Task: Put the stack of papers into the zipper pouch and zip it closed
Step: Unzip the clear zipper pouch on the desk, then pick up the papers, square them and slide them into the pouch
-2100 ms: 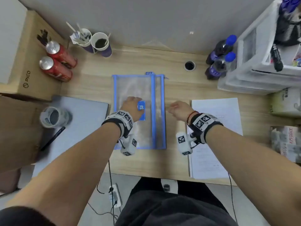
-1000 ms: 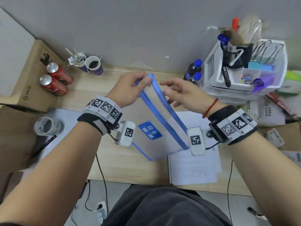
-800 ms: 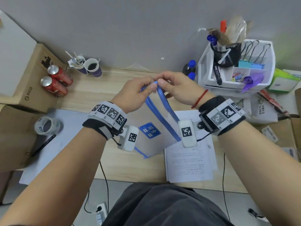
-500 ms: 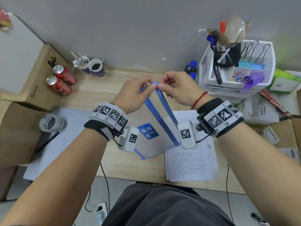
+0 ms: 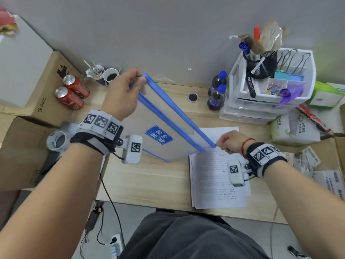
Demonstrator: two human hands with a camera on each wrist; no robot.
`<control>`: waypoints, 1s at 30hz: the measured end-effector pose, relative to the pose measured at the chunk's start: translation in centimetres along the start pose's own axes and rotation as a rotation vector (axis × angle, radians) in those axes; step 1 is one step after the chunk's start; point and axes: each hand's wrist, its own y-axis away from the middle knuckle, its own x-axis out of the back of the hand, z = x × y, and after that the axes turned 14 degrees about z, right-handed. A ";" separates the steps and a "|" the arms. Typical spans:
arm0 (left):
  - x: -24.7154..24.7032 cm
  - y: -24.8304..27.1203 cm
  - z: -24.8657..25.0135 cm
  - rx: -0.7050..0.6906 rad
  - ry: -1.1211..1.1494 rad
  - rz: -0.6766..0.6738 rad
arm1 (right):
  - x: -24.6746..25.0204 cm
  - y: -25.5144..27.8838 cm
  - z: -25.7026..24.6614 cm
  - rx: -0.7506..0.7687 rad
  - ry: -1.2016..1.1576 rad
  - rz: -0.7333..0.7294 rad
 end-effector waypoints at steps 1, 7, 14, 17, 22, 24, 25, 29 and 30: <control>0.0 0.0 -0.1 -0.016 -0.019 -0.037 | -0.4 0.2 0.9 -0.002 0.013 -0.035; -2.9 0.7 0.0 -0.034 -0.013 -0.207 | -1.4 1.2 -2.5 0.355 -0.132 -0.108; -6.2 2.4 -0.4 0.008 -0.312 -0.066 | -3.9 1.6 -7.5 0.446 -0.262 -0.001; -7.7 4.9 0.4 0.110 -0.336 -0.028 | -4.6 1.6 -8.0 0.434 -0.319 0.031; -10.1 7.9 -1.1 0.303 -0.185 -0.271 | -5.8 1.2 -7.2 0.333 -0.426 -0.091; -10.6 8.4 -1.1 0.276 -0.157 -0.343 | -6.4 0.9 -6.4 0.274 -0.448 -0.105; -10.8 8.5 -1.3 0.248 -0.176 -0.379 | -6.7 0.6 -5.8 0.240 -0.463 -0.094; -11.0 8.2 -3.3 0.072 -0.442 -0.487 | -7.8 -0.9 -3.1 0.091 -0.510 0.009; -11.0 8.1 -4.1 0.034 -0.525 -0.521 | -8.1 -1.4 -2.3 0.041 -0.501 0.038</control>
